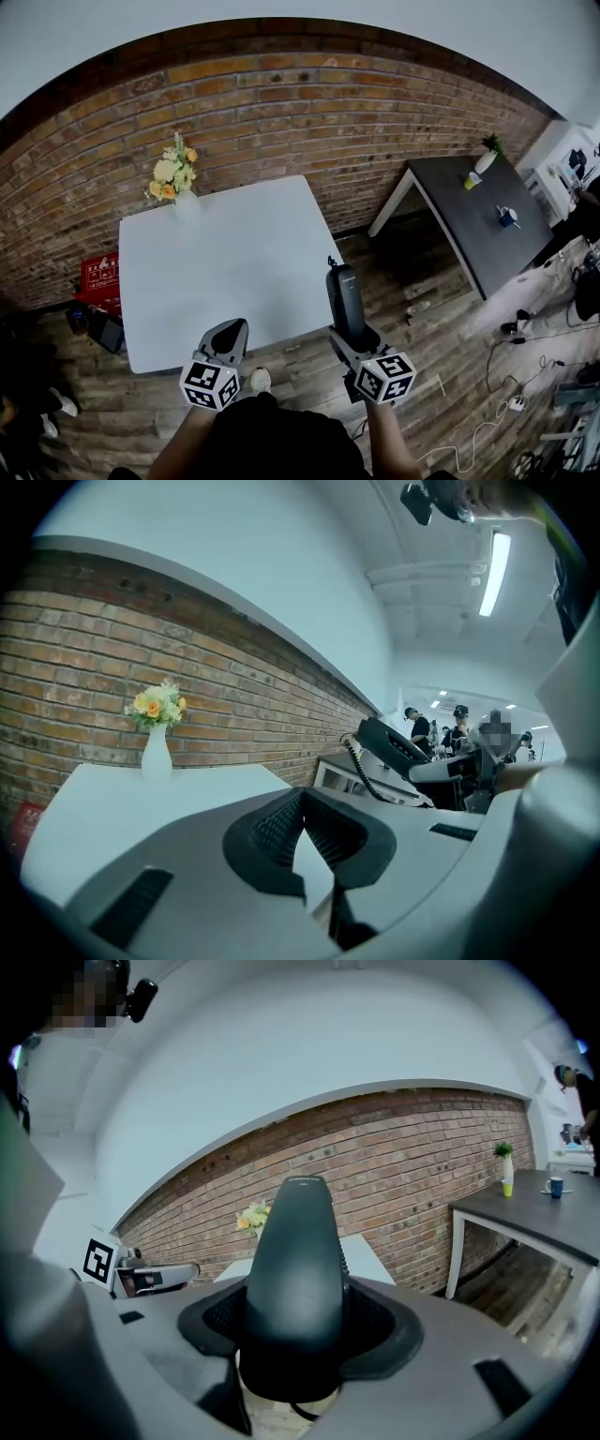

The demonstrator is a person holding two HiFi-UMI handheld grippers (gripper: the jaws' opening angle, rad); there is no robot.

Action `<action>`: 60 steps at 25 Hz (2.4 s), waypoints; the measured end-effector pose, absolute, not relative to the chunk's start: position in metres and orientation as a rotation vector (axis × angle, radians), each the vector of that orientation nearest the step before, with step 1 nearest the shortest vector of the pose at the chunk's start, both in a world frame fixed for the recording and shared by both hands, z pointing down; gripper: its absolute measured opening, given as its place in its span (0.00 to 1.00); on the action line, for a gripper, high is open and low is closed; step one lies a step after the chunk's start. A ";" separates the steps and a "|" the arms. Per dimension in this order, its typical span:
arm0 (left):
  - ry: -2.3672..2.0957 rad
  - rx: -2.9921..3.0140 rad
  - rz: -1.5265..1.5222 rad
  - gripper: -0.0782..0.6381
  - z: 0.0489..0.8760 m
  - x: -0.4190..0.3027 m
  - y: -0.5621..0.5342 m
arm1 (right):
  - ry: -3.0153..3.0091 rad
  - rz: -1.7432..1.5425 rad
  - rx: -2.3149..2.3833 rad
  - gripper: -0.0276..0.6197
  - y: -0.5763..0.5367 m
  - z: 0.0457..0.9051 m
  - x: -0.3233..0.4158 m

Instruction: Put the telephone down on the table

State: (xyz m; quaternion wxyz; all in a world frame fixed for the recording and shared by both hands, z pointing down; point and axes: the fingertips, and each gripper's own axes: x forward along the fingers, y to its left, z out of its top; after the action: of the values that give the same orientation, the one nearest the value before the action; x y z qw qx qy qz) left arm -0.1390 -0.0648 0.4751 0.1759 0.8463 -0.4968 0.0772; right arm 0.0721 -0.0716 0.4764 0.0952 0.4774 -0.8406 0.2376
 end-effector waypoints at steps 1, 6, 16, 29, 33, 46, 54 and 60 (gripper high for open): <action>-1.399 2.402 0.219 0.13 0.476 -0.143 -0.072 | -2.491 0.715 1.432 0.47 -0.077 0.477 0.070; -1.365 2.422 0.232 0.13 0.480 -0.168 -0.103 | -2.455 0.740 1.498 0.47 -0.097 0.482 0.059; -1.294 2.433 0.240 0.13 0.493 -0.173 -0.129 | -2.412 0.794 1.537 0.47 -0.116 0.497 0.049; -1.200 2.433 0.274 0.13 0.507 -0.117 -0.164 | -2.360 0.811 1.536 0.47 -0.157 0.526 0.079; -1.194 2.422 0.292 0.13 0.516 -0.099 -0.178 | -2.341 0.800 1.493 0.47 -0.173 0.542 0.089; -1.183 2.379 0.366 0.13 0.552 -0.052 -0.203 | -2.267 0.746 1.378 0.47 -0.204 0.606 0.107; -1.183 2.343 0.413 0.13 0.572 -0.038 -0.199 | -2.201 0.726 1.319 0.47 -0.197 0.654 0.097; -1.201 2.309 0.439 0.13 0.581 -0.040 -0.192 | -2.186 0.725 1.242 0.47 -0.193 0.678 0.084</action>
State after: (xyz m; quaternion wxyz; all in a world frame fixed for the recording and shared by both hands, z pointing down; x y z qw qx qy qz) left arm -0.0396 -0.1920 0.5814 0.2481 0.8474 -0.4408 0.1611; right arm 0.0837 -0.1931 0.6780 0.2594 0.4585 -0.8067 0.2677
